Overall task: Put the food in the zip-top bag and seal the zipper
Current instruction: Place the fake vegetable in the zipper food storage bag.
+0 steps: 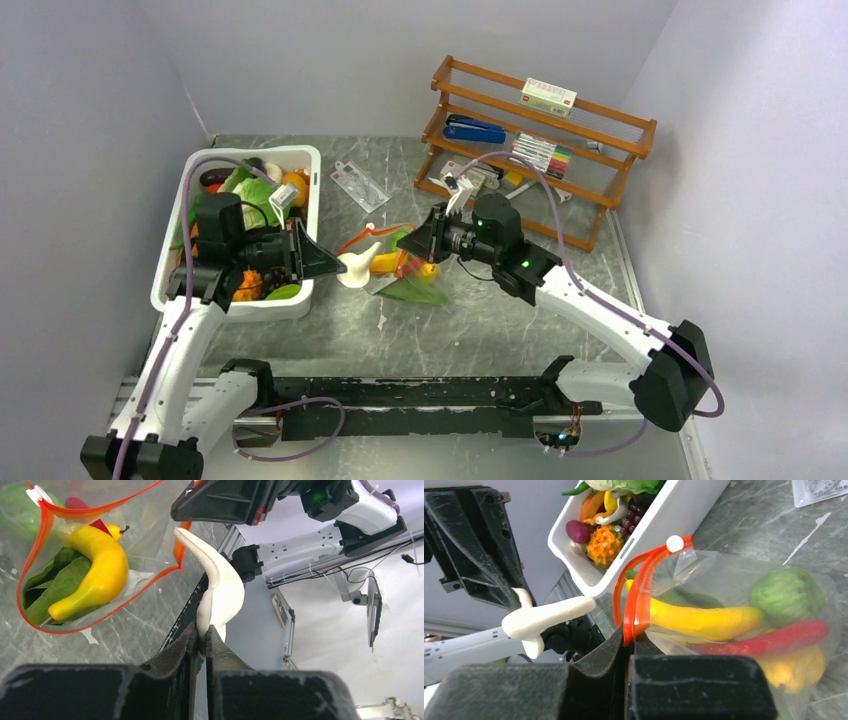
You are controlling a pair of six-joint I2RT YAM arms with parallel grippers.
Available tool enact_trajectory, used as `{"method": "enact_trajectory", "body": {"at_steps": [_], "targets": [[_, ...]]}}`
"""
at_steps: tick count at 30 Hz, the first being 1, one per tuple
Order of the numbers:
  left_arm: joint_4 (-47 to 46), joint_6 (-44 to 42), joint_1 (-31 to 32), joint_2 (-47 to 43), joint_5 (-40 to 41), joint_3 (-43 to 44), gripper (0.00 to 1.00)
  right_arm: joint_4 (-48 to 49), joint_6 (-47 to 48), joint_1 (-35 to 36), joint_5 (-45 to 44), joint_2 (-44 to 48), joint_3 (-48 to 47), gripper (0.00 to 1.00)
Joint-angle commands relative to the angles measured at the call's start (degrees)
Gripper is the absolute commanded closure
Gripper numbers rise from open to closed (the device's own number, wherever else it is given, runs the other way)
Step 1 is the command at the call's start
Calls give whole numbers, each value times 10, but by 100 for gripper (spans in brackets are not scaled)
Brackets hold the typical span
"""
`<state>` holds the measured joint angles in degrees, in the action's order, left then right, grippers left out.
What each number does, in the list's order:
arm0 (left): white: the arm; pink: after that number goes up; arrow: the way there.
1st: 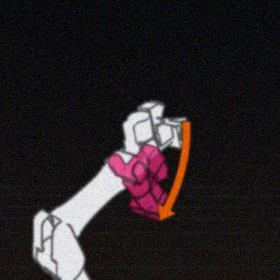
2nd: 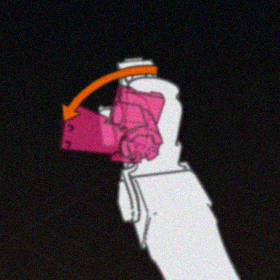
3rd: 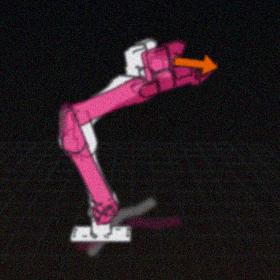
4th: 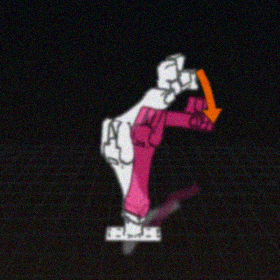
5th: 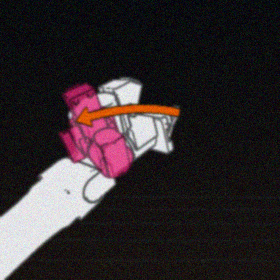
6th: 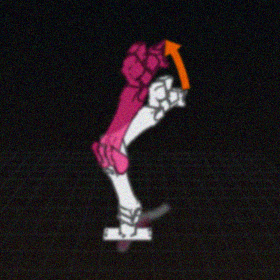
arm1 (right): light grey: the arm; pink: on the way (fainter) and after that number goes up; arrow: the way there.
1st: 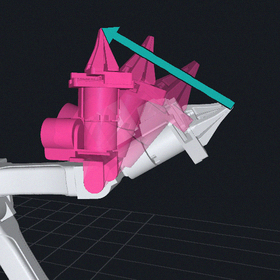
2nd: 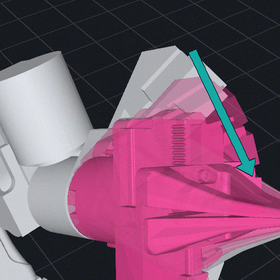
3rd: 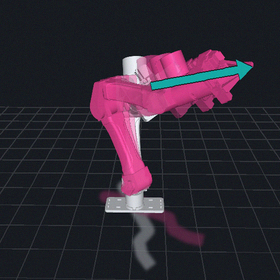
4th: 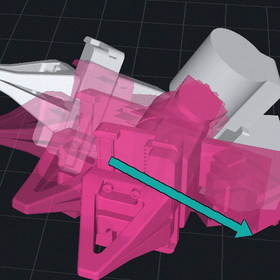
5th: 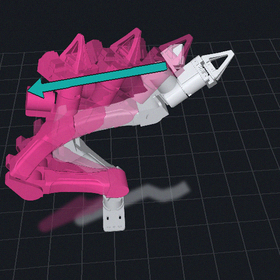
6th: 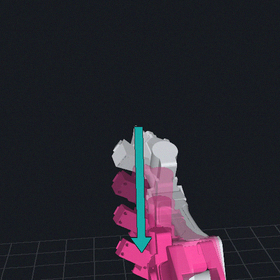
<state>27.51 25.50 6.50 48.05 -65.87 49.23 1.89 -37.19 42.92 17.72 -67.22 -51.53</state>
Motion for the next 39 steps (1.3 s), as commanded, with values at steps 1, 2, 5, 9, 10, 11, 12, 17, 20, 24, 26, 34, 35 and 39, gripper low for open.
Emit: {"method": "enact_trajectory", "body": {"at_steps": [1,2,5,9,10,11,12,17,20,24,26,34,35,39], "targets": [[27,-28,2,28,14,3,93,44,32,-3,37,-15,-29,100],[26,-30,3,34,13,6,93,43,36,-2,49,-19,-35,100],[11,-23,5,45,23,12,93,45,38,-2,84,-34,-48,100],[-10,-5,24,60,54,4,93,77,28,-1,103,-34,-34,100],[-9,-4,35,64,64,1,93,80,26,-2,107,-33,-32,100],[-6,-6,45,69,80,0,93,84,24,-2,111,-34,-29,100],[-6,-7,55,74,88,-1,93,87,24,-2,115,-34,-28,100],[-18,-1,90,93,136,0,87,78,44,-1,125,-45,-26,100],[-27,1,95,100,166,6,82,66,53,-1,145,-58,-37,100],[-53,7,99,101,179,4,80,62,71,-1,173,-73,-44,100],[-50,7,101,105,207,3,84,57,76,-1,184,-78,-49,100],[-122,48,130,119,213,-29,93,85,58,0,204,-82,-49,100],[-123,47,139,125,214,-27,93,90,55,-1,205,-84,-48,100],[-124,45,168,141,239,-20,86,103,42,-1,211,-94,-50,100]]}}
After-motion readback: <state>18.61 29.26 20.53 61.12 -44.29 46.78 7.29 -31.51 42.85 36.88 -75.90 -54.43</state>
